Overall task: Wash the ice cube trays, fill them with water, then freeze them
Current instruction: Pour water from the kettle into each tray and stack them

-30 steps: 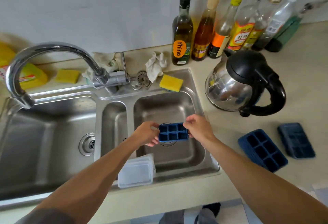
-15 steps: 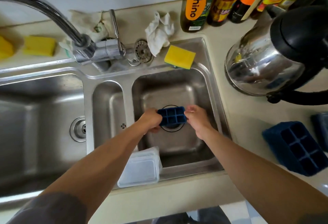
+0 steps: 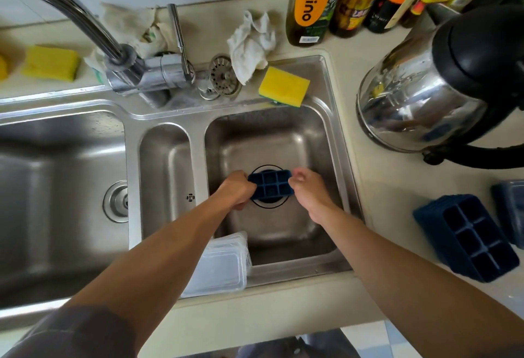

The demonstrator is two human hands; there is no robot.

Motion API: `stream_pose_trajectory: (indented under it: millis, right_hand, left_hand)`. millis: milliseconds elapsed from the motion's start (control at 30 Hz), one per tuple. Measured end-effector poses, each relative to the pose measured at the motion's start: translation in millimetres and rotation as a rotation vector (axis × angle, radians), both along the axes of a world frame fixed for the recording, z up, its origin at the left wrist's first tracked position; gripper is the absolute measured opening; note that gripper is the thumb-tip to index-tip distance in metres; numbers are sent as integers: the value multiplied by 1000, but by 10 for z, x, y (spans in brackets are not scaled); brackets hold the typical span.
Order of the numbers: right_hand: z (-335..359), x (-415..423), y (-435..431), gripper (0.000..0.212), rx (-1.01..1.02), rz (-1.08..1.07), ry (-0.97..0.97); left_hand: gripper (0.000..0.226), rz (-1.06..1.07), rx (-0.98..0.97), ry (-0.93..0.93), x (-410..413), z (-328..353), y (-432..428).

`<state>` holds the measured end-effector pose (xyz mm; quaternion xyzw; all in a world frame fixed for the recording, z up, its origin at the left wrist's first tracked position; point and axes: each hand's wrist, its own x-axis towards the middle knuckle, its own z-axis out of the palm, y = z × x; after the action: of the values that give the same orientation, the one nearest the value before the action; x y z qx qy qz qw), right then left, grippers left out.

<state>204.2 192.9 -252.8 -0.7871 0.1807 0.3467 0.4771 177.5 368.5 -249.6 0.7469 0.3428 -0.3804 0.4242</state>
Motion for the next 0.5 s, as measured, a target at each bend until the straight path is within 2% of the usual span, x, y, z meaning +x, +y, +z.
stream_pose_trajectory:
  millis: [200, 300, 400, 500]
  right_hand:
    - [456, -147, -176, 17, 57, 54, -132]
    - [815, -184, -339, 21, 97, 46, -210]
    - [1242, -174, -549, 15, 155, -5, -328]
    - [1649, -132, -816, 13, 188, -46, -451]
  left_hand:
    - [24, 7, 150, -173, -20, 298, -57]
    - [23, 96, 91, -243, -39, 471, -163]
    - [18, 148, 31, -289, -88, 642, -335]
    - [21, 106, -6, -282, -112, 820, -540]
